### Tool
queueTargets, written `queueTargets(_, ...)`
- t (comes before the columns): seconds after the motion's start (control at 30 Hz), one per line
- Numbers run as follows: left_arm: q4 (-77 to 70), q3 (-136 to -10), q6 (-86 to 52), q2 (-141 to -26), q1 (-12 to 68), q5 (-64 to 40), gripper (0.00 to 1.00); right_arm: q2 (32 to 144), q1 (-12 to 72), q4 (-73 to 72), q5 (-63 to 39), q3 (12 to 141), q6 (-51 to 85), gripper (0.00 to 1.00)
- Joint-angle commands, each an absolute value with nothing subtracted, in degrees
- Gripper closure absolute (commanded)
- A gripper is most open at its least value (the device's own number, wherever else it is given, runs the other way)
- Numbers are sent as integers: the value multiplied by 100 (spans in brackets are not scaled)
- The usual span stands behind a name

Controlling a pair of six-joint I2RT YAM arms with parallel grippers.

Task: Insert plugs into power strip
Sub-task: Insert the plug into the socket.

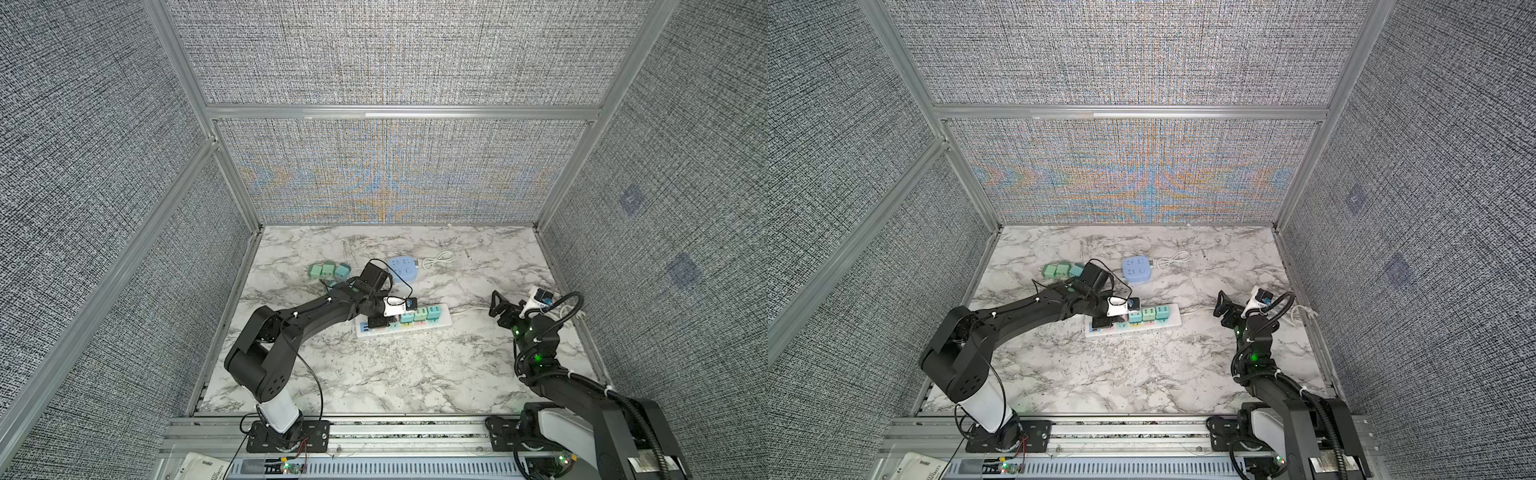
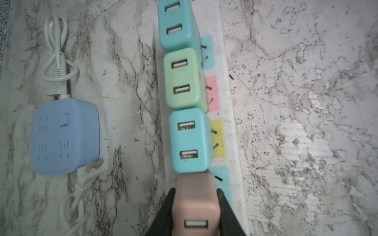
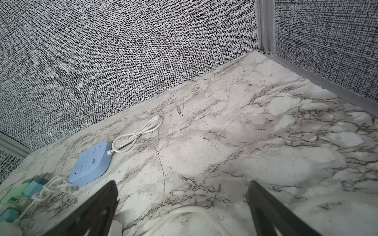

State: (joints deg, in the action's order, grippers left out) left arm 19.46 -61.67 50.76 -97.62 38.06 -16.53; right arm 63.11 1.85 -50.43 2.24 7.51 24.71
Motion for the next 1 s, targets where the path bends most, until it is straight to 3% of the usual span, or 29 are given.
queueTargets(0.0,2389,-6135,4912,-9853,3847,-1243,100,6314,176,-5178,202,791,2540,1)
queueTargets(0.97,2873,-6309,4593,-9812,4032,-1218,100,6319,150,-5189,175,793,2566,0)
